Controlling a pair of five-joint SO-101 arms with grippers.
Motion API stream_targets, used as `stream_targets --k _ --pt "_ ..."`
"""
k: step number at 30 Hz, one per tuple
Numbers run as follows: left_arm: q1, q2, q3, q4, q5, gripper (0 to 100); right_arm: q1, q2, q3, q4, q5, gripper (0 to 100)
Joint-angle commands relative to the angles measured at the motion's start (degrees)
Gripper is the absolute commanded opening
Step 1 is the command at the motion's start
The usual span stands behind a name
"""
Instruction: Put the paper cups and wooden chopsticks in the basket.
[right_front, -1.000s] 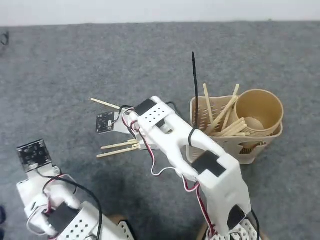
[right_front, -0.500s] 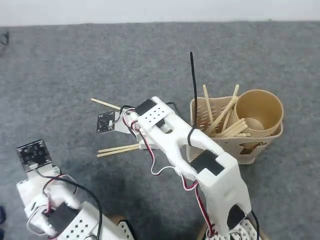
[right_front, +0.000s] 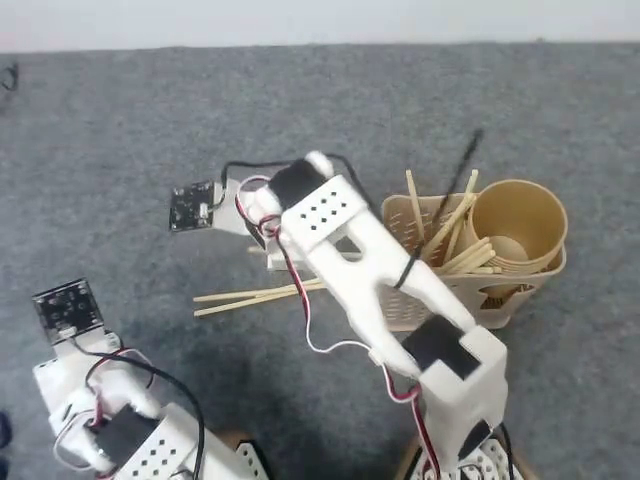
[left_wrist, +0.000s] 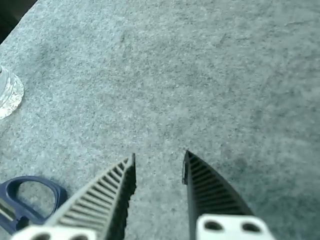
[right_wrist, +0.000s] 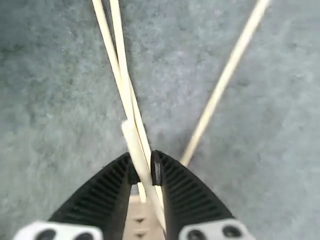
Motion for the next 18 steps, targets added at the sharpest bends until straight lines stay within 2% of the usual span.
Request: stream_targets --k 1,9,18 --pt "0.44 -1.14 -0.22 -1.05 -0.7 14 0.48 -4.79 -6.07 2.51 -0.35 0.8" --pt "0.44 -1.14 0.4 -1.32 -0.7 14 0.66 -4.88 -25.85 3.56 -8.18 0.7" --pt "0.53 -1.14 0.48 -1.32 -0.7 14 7.16 -4.97 -50.55 13.58 -15.38 0.6"
